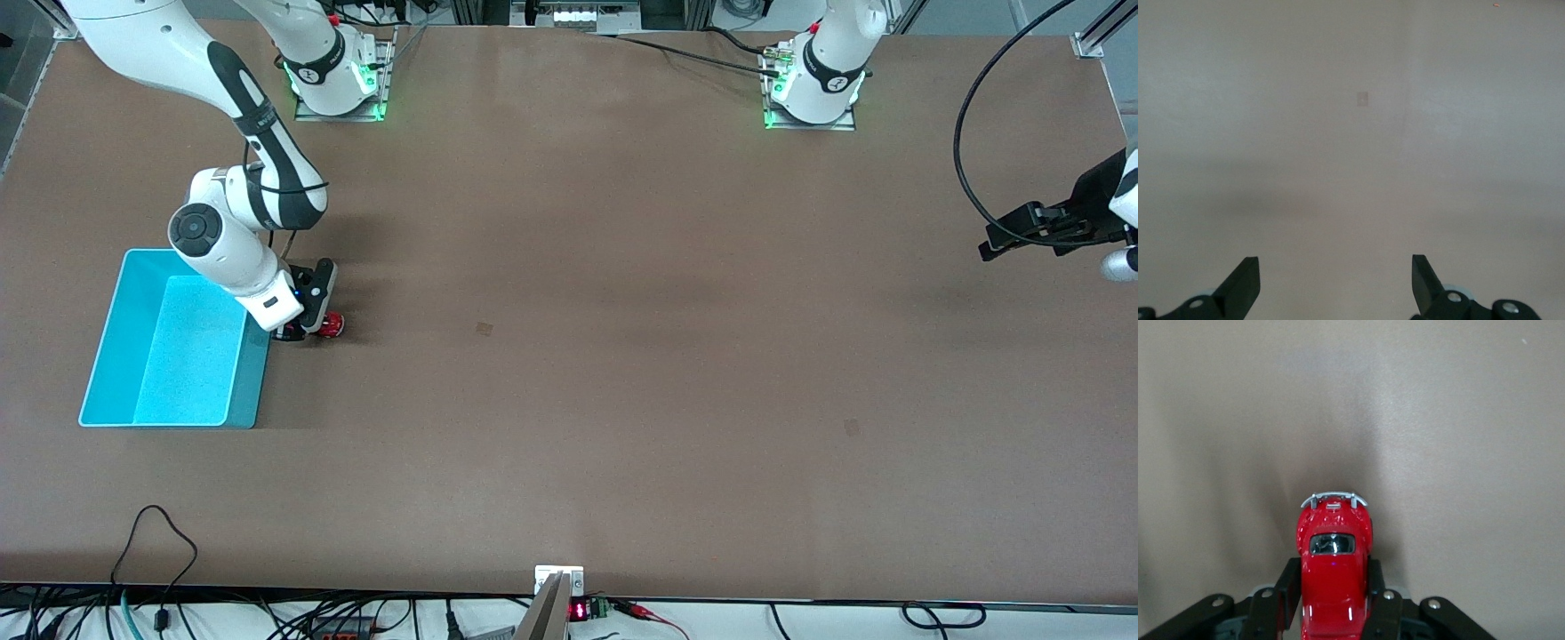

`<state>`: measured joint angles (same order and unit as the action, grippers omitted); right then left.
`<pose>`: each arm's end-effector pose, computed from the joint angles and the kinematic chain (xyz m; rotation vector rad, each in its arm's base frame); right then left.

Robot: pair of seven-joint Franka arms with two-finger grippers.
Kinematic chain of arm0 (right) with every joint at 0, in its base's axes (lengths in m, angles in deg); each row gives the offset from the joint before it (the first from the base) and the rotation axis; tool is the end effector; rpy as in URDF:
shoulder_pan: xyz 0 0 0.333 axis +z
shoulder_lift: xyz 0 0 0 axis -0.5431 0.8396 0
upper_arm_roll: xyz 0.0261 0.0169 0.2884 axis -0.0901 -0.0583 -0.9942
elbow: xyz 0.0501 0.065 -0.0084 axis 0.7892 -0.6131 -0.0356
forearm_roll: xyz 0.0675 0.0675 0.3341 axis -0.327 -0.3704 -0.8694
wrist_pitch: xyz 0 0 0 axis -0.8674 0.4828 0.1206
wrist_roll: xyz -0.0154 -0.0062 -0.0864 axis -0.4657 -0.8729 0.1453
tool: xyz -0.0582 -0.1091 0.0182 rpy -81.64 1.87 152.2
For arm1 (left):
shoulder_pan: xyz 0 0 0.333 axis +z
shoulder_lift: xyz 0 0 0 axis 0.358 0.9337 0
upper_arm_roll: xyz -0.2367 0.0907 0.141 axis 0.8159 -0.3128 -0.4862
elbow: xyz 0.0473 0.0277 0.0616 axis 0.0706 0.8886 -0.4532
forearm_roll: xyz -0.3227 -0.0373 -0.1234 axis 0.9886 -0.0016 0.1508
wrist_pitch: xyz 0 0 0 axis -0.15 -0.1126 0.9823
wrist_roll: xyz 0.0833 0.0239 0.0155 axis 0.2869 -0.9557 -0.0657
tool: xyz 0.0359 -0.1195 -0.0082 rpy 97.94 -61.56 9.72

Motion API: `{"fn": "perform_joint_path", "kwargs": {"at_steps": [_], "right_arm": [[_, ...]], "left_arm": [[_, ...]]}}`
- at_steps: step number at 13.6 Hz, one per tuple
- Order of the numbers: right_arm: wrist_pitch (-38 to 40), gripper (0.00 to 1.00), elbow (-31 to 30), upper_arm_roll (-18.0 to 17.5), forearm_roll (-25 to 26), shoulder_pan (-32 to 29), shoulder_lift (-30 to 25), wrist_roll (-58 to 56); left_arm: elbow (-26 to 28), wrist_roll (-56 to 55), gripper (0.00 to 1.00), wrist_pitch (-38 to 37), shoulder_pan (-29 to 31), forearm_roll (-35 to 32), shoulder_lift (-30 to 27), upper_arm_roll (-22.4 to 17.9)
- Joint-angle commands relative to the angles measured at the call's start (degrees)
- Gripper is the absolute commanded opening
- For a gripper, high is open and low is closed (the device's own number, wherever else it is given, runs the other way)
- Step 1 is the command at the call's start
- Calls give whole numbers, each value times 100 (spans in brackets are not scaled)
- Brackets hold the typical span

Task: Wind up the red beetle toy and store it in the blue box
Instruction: 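Grasp the red car with the right gripper and lift it, then carry the car over the blue box and lower it inside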

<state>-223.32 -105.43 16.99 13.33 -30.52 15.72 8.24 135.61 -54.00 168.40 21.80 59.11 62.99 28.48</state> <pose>0.5121 0.0445 0.1955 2.3714 2.0035 0.0517 0.5226 0.0264 0.5476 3.0888 0.1662 -0.0133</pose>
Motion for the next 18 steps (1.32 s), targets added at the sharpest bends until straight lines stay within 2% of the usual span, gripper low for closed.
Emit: {"fn": "perform_joint_path", "kwargs": {"at_steps": [1, 3, 5, 7, 10, 13, 15, 18], "right_arm": [[658, 0, 276, -297, -270, 17, -385, 910], [1669, 0, 724, -343, -762, 69, -605, 1877], [2243, 0, 1068, -334, -844, 96, -904, 2616], [2456, 0, 1174, -195, -826, 61, -1159, 3294], [2859, 0, 1446, 455, -765, 87, -1231, 4270], [2869, 0, 1535, 1360, -738, 87, -1160, 4431], [2861, 0, 1543, 1773, -738, 87, -1047, 4824], [2808, 0, 1535, 1924, -721, 61, -766, 5325]], "left_arm": [[97, -29, 100, -60, 5, -130, -147, 21], [97, -38, 100, -52, 23, -130, -138, -23], [97, -3, 100, -8, 23, -139, -129, -23], [88, 6, 100, 19, 23, -130, -138, -5], [88, 15, 100, 1, 23, -130, -147, 4], [88, 24, 100, 10, 14, -121, -164, 47], [88, 32, 100, 10, 23, -121, -164, 39], [88, 32, 100, 10, 14, -121, -164, 47]]}}
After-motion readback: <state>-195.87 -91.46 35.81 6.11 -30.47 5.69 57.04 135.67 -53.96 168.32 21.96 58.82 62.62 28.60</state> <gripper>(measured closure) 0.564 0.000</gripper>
